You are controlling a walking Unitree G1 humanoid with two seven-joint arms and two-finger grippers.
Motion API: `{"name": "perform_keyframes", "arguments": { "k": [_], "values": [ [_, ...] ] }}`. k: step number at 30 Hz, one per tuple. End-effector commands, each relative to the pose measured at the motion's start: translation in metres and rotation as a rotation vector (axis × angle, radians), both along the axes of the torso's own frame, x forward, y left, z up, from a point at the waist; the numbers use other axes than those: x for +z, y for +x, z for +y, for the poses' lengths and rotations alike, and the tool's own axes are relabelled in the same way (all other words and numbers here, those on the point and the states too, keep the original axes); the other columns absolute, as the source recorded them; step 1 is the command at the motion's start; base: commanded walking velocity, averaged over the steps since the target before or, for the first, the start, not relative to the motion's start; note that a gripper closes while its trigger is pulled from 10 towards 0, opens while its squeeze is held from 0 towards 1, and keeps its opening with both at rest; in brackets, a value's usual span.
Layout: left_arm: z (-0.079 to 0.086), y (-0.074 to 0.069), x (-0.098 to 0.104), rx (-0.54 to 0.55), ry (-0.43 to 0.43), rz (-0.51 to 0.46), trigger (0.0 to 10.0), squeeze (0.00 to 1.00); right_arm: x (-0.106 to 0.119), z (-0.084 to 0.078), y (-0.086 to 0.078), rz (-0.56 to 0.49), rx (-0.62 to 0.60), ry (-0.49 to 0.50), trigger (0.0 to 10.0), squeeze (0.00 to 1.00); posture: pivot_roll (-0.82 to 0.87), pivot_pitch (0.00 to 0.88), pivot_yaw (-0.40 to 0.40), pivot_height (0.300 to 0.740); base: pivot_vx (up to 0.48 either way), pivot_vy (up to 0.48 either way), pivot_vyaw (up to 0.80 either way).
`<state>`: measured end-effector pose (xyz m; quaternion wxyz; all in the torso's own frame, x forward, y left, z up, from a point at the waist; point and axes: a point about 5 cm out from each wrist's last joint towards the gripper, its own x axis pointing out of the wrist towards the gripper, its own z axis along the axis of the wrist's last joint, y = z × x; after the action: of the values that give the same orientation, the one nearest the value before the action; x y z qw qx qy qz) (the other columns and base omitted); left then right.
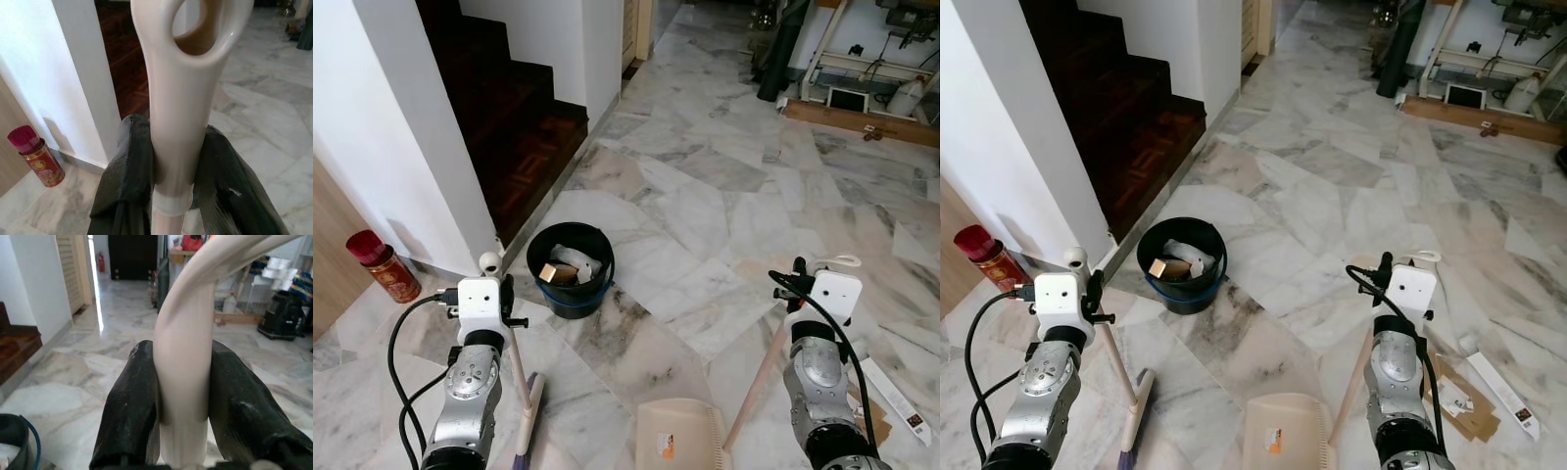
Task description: Sweep floor
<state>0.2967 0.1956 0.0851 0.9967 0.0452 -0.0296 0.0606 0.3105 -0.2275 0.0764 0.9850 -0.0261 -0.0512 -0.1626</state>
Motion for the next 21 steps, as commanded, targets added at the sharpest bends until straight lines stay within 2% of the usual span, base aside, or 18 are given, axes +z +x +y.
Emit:
{"name": "perform_keyframes", "arguments": {
  "k": [1,7,21],
  "values": [
    [-0.008,0.008,0.015,-0.017,-0.016,-0.075,10.0,0.0,0.013,-0.001,0.007,-0.063,0.006,0.001,10.0,0.0,0.09,0.067,-0.062,0.74,0.0,0.0,0.0],
    [-0.017,0.013,0.02,-0.04,-0.026,-0.097,10.0,0.0,0.021,0.006,0.012,-0.1,0.015,0.019,10.0,0.0,0.08,0.048,-0.052,0.74,0.0,0.0,0.0],
    [-0.02,0.02,0.029,-0.052,-0.012,-0.133,10.0,0.0,0.021,0.013,0.014,-0.118,0.045,0.039,10.0,0.0,0.1,0.0,-0.068,0.74,0.0,0.0,0.0]
  ]
}}
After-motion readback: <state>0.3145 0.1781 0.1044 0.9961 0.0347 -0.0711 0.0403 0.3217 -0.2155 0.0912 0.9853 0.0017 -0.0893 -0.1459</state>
